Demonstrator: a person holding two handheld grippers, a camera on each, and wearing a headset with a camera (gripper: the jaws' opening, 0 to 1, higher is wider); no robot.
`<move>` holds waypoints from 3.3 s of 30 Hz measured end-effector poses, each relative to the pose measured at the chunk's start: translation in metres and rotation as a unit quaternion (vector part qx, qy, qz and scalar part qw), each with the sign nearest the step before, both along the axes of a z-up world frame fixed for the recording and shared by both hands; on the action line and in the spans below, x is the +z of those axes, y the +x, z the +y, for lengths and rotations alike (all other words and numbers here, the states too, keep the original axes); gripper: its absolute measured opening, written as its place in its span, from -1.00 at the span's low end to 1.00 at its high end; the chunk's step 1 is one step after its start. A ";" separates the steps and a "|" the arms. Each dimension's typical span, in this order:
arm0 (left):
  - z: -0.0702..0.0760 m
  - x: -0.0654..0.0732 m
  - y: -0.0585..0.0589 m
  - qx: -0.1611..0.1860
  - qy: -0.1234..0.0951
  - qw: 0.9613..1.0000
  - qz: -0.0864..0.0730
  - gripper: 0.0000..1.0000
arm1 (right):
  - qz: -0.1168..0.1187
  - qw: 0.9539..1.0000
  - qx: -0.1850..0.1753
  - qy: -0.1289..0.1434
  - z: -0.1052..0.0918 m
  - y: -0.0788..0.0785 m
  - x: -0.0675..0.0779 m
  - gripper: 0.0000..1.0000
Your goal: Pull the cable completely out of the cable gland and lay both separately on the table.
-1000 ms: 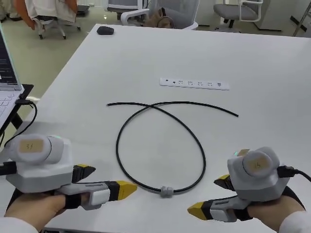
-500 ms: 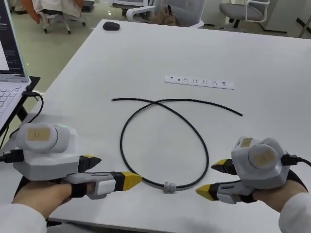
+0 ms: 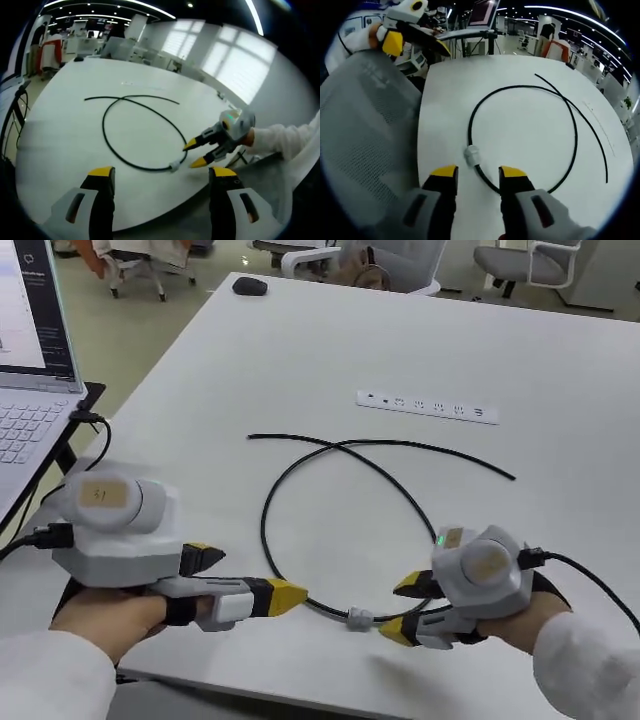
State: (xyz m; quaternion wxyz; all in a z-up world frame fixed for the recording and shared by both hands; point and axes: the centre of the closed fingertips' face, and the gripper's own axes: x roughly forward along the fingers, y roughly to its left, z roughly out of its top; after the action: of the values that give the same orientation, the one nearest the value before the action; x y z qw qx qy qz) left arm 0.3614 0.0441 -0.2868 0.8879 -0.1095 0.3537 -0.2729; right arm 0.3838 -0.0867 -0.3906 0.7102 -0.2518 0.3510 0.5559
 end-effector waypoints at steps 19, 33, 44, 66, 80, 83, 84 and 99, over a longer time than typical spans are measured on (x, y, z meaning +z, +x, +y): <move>0.000 0.001 0.001 -0.002 -0.002 1.000 -0.005 0.52 | 0.025 0.999 0.012 0.023 0.021 0.002 -0.020 -0.65; -0.001 0.001 0.000 -0.011 0.004 1.000 -0.011 0.48 | 0.008 0.999 0.041 0.030 0.023 -0.004 -0.013 -0.77; -0.012 0.006 0.000 -0.045 0.012 0.998 -0.044 0.30 | -0.023 0.995 0.072 0.060 0.020 -0.015 0.041 -0.78; -0.056 0.046 -0.013 -0.143 -0.059 0.981 -0.121 -0.01 | -0.089 0.979 0.107 0.147 0.029 -0.046 0.139 -0.79; -0.093 0.090 -0.022 -0.249 -0.158 0.943 -0.156 -0.37 | -0.144 0.961 0.135 0.191 0.032 -0.056 0.184 -0.80; -0.097 0.103 -0.024 -0.255 -0.190 0.933 -0.166 -0.43 | -0.155 0.955 0.145 0.206 0.032 -0.059 0.196 -0.80; -0.097 0.107 -0.024 -0.256 -0.198 0.931 -0.170 -0.46 | -0.155 0.954 0.148 0.211 0.033 -0.060 0.199 -0.80; -0.108 0.123 -0.040 -0.304 -0.215 0.909 -0.188 -0.67 | -0.179 0.935 0.188 0.243 0.033 -0.072 0.223 -0.80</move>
State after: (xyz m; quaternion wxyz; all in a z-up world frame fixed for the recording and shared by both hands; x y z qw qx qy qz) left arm 0.3217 -0.0644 -0.1637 0.7673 -0.1316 0.1288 -0.6143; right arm 0.3121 -0.0536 -0.1677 0.6837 -0.2285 0.0184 0.6929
